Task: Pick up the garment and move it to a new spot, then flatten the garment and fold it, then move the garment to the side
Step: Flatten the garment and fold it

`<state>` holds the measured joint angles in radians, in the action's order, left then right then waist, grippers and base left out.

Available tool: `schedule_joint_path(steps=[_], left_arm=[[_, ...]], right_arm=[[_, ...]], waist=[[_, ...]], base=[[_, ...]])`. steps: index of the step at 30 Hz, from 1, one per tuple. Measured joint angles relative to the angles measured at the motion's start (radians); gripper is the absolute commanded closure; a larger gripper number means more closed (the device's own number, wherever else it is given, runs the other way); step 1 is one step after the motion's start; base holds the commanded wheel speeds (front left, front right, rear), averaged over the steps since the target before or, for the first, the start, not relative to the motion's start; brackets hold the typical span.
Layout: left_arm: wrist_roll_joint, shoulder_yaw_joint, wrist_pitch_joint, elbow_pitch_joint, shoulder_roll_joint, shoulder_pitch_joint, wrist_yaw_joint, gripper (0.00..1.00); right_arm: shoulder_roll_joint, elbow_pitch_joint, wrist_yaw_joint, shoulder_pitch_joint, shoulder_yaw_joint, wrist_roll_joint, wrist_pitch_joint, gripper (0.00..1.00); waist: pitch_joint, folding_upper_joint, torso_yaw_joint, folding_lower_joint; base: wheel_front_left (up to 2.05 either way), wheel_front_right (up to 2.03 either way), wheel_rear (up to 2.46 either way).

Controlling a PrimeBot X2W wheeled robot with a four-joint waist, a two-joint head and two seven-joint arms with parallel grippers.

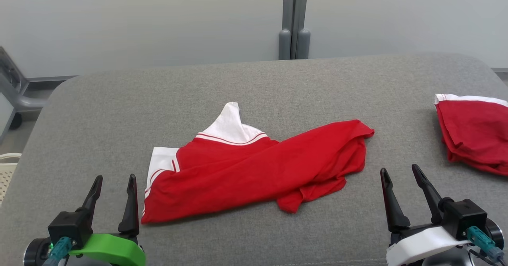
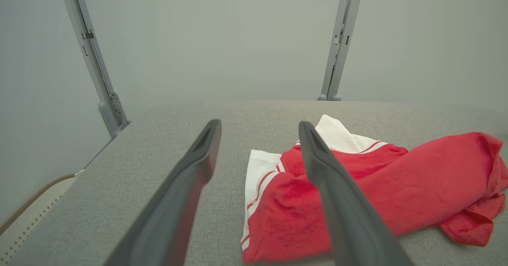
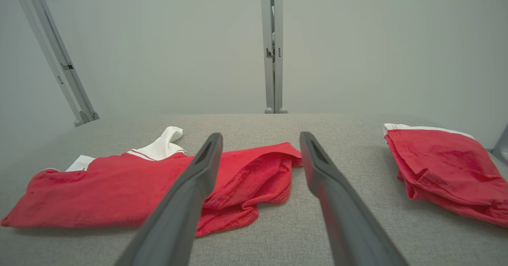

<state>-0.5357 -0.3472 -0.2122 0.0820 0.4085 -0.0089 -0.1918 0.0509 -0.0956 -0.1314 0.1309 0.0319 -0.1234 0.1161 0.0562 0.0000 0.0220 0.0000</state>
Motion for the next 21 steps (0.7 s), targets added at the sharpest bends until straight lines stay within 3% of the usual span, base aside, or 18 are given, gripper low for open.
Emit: schedule_joint_path(steps=[6,10,17,21], left_arm=[[-0.007,-0.009,-0.002,0.013,0.0,-0.014,0.021,0.0],[-0.001,-0.026,-0.002,0.016,-0.007,-0.042,0.033,0.0],[0.003,-0.058,-0.008,0.036,-0.032,-0.072,0.054,0.0],[0.002,-0.07,-0.02,0.062,-0.057,-0.092,0.069,0.0]], right_arm=[[0.0,0.008,0.0,-0.005,0.021,0.007,-0.01,0.0],[0.012,0.055,0.0,-0.032,0.098,0.021,-0.041,0.0],[0.11,0.205,0.0,-0.121,0.286,-0.005,-0.089,0.0],[0.166,0.299,0.0,-0.18,0.342,-0.034,-0.099,0.0]], waist=[[-0.004,0.0,0.034,0.0],[-0.011,0.0,0.075,0.0],[-0.041,0.0,0.168,0.0],[-0.074,0.0,0.218,0.0]], base=[[0.0,0.0,0.0],[0.0,0.0,0.0],[0.0,0.0,0.0],[0.0,0.0,0.0]])
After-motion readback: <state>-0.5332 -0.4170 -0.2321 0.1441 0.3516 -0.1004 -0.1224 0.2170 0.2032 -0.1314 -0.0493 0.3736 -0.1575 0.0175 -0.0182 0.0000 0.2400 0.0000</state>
